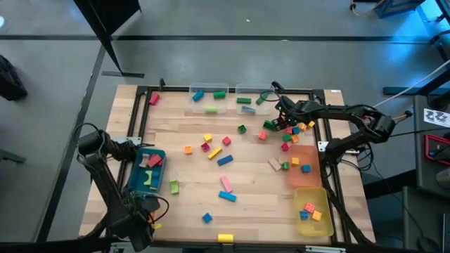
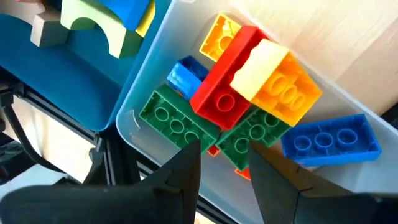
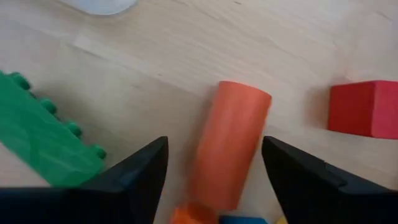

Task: Sort blocks by size
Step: Put the orange block into the top left transparent bin

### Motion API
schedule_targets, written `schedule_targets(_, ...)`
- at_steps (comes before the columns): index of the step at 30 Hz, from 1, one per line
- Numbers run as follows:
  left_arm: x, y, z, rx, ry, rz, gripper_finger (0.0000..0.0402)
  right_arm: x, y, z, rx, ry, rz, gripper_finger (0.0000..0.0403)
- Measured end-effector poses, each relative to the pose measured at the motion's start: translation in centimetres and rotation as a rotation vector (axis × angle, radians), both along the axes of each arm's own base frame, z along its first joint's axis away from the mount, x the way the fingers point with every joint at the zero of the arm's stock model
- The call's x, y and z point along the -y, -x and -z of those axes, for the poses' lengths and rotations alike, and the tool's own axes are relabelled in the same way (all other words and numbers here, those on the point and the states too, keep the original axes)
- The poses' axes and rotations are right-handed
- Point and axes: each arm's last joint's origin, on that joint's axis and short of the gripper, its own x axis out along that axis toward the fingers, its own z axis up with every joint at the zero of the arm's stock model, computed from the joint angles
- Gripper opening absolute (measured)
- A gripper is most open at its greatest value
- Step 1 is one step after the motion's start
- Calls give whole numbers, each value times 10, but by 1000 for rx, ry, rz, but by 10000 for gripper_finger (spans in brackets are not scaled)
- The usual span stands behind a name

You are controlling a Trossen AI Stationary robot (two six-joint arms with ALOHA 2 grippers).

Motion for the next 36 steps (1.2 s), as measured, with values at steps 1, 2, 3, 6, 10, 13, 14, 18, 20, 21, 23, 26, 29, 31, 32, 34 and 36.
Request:
schedule_targets(1,0,-1,0,0,1,1,118,0,1,1,-4,2,2,241)
schedule_targets(2,-1,-1,0,-2,1,3,118,0,1,1,-13,10,7,229)
schedule_targets(3,-1,-2,0,-1,1,6,118,1,3,2,-26,21,15,215)
schedule_targets(6,-3,-3,0,14,-18,0,118,0,5,5,-40,36,20,173)
schedule_targets(10,-4,-4,-6,70,-39,2,118,0,5,5,-42,37,10,127)
schedule_targets(13,-6,-5,-20,154,-46,16,118,0,4,5,-36,39,9,127)
schedule_targets(14,-8,-5,-27,184,-46,20,118,0,3,3,-31,32,5,127)
schedule_targets(18,-20,-4,-52,328,-79,37,118,5,-4,-9,-25,28,-46,127)
schedule_targets(20,-30,-2,-63,394,-113,41,118,8,-8,-20,-27,25,-49,129)
schedule_targets(21,-36,-2,-67,416,-142,41,118,10,-10,-27,-28,25,-49,133)
schedule_targets(23,-48,-2,-75,467,-178,18,118,13,-14,-42,-32,22,-49,139)
schedule_targets(26,-64,-6,-85,553,-205,49,118,17,-20,-66,-37,18,-51,135)
schedule_targets(29,-81,-14,-94,622,-266,63,118,19,-28,-91,-10,35,-63,129)
schedule_targets(31,-92,-22,-99,656,-316,70,118,17,-36,-105,31,66,-85,129)
schedule_targets(32,-98,-26,-100,662,-344,73,118,16,-42,-112,61,84,-101,131)
schedule_targets(34,-109,-35,-102,655,-396,95,118,11,-55,-121,149,119,-145,135)
schedule_targets(36,-119,-43,-102,621,-439,134,118,6,-69,-127,252,168,-192,136)
